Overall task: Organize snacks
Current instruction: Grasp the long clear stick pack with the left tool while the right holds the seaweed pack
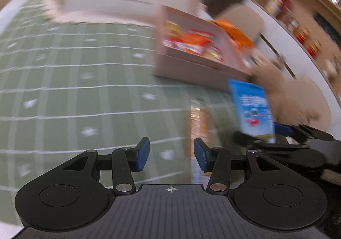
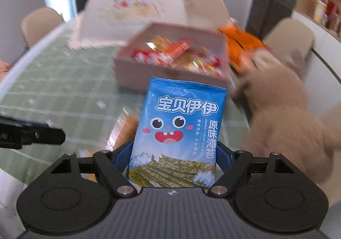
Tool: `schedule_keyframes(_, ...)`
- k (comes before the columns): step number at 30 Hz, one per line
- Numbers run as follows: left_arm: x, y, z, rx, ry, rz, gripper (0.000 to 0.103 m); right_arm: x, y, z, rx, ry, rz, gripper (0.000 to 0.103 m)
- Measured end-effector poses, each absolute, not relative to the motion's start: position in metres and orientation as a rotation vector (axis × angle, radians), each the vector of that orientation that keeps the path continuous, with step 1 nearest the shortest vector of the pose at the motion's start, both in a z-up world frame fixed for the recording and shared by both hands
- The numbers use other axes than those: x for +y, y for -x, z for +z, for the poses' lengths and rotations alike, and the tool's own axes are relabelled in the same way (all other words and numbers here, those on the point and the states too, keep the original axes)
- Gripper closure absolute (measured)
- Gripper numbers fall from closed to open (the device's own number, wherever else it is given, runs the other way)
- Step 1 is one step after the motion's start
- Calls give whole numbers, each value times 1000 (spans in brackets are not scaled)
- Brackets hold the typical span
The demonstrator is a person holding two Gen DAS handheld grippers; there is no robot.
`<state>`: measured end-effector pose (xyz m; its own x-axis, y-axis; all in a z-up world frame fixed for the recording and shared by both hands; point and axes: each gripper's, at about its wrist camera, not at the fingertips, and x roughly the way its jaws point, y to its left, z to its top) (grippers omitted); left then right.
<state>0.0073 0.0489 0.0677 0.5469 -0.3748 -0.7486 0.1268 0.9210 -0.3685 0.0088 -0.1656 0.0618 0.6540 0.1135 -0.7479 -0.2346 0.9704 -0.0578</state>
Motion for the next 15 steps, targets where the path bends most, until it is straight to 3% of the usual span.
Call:
schedule_keyframes(7,-23,-26,49,1029,0,-343,52,-174,6,36,912,155,189,22)
schedule_keyframes(11,-31,-27,40,1053,-41,-335,63,-176,11,26,940,146,189,20)
schedule_keyframes(15,-23,-24,42,1047,-25,-316,66,-180,8,17,976,88,216,17)
